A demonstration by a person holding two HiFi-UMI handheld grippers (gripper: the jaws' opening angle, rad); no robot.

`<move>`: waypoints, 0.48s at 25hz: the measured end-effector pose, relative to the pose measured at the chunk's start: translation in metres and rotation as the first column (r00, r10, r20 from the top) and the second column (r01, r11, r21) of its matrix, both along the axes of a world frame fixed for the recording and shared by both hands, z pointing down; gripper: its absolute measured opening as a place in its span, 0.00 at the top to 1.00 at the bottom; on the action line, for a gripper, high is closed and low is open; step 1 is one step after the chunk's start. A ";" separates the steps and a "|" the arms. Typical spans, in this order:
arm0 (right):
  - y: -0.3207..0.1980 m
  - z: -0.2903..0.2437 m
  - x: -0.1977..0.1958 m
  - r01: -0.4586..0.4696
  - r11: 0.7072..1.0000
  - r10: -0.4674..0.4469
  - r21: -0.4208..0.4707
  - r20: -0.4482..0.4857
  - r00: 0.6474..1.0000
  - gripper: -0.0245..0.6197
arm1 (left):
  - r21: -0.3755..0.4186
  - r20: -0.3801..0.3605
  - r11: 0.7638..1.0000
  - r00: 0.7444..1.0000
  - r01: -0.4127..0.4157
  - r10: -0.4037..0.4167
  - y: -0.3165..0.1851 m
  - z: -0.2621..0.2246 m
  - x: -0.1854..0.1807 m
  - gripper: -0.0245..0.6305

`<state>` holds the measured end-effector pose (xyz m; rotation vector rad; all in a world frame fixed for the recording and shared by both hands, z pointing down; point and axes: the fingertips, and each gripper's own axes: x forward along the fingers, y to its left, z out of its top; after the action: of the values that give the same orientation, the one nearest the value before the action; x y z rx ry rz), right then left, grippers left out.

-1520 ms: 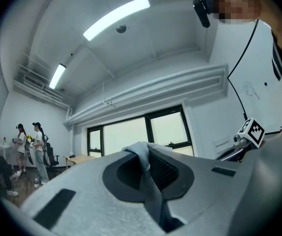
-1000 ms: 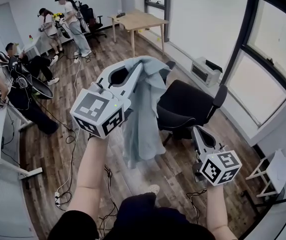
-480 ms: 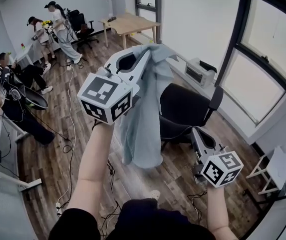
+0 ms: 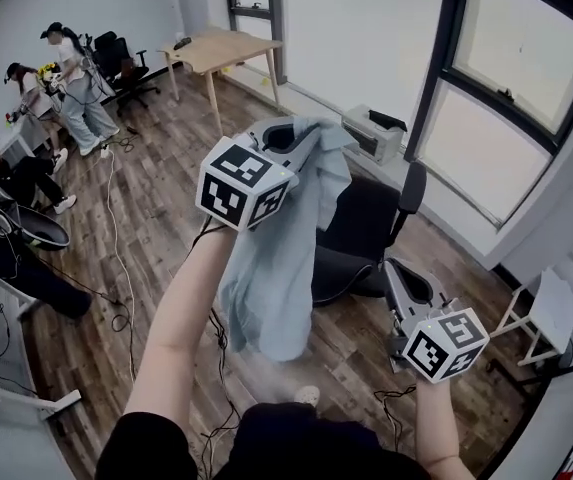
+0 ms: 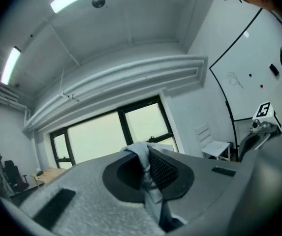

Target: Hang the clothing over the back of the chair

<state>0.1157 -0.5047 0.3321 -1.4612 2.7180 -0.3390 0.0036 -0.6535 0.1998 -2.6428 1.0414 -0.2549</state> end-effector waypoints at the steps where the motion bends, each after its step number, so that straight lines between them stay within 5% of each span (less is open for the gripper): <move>1: -0.002 0.002 0.005 -0.014 1.000 0.014 -0.005 -0.001 1.000 0.96 | -0.022 0.029 1.000 0.999 -0.018 0.019 -0.008 0.012 0.008 0.95; 6: -0.018 0.014 0.023 -0.046 0.999 0.046 -0.024 0.001 0.999 0.96 | -0.128 0.177 0.990 0.981 -0.056 0.078 -0.046 0.070 0.035 0.95; 12: -0.036 0.032 0.034 -0.076 0.995 0.076 -0.070 0.001 0.997 0.96 | -0.263 0.381 0.962 0.907 -0.079 0.179 -0.076 0.150 0.054 0.95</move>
<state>0.1492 -0.5402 0.3639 -1.5744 2.6644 -0.4364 0.0578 -0.7295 0.3502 -2.6832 0.7316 -0.9056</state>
